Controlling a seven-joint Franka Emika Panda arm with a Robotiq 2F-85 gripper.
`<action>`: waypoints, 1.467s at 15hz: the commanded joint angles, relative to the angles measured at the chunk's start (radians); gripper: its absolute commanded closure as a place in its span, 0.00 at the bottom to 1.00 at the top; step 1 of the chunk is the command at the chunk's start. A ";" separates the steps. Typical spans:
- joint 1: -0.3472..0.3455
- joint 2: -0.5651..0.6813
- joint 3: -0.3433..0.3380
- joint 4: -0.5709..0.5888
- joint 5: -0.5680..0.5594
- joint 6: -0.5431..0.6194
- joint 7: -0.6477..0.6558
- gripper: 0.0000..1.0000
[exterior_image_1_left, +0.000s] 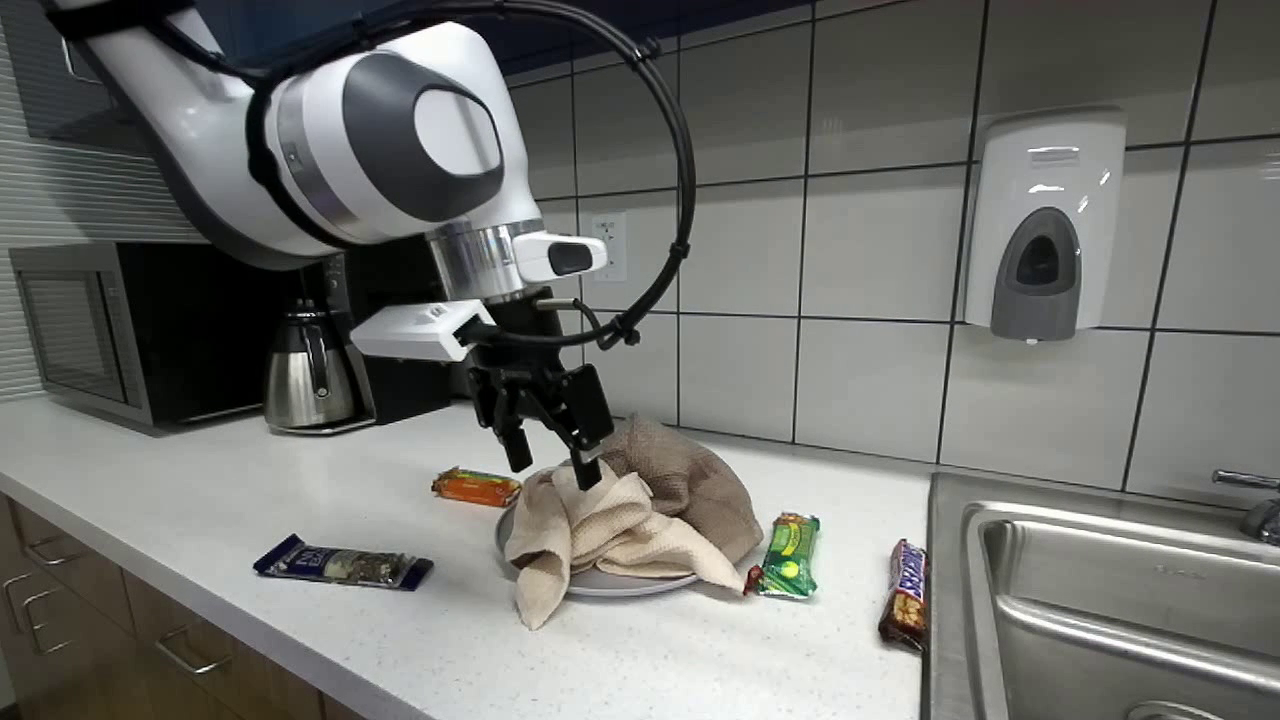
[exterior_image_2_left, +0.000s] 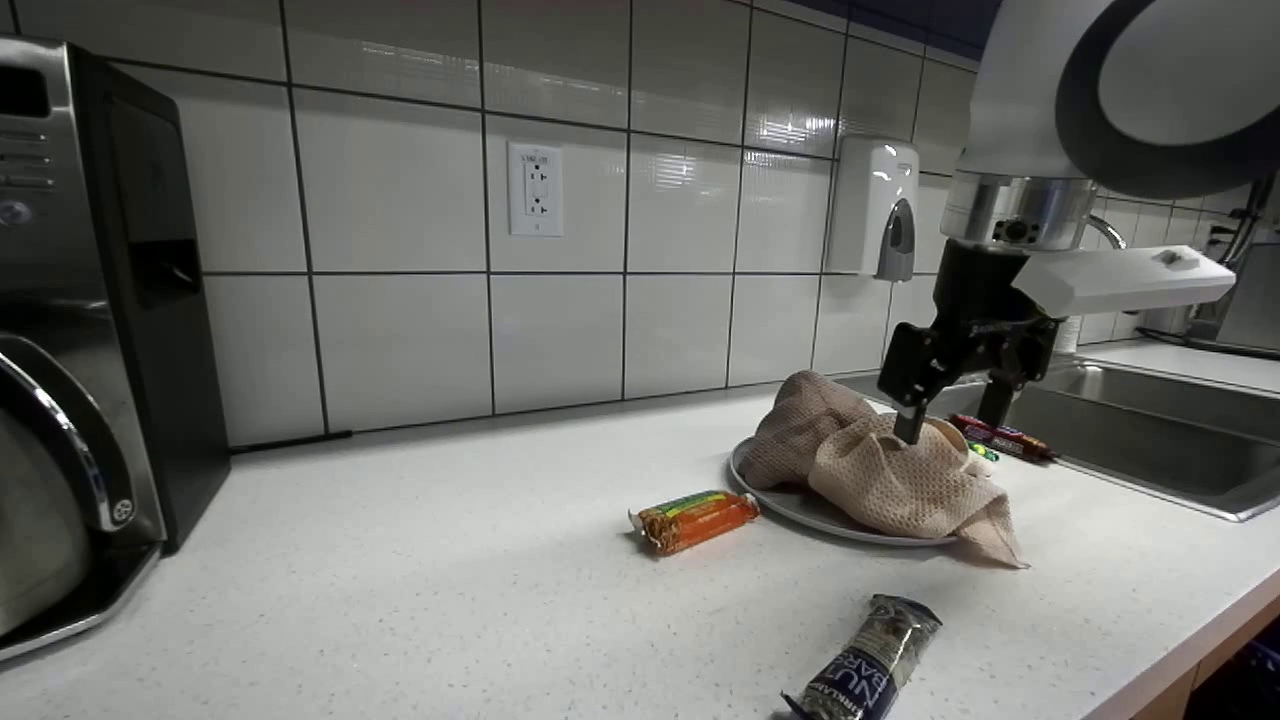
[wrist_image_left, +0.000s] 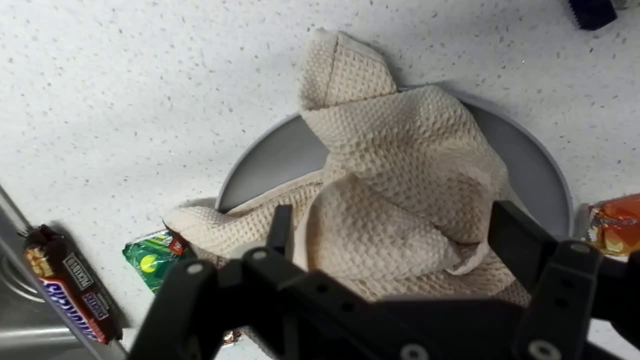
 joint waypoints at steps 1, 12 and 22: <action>0.004 0.092 -0.015 0.073 -0.056 0.005 0.039 0.00; 0.099 0.245 -0.072 0.182 -0.024 -0.012 0.038 0.00; 0.130 0.256 -0.106 0.188 0.059 -0.022 0.023 0.58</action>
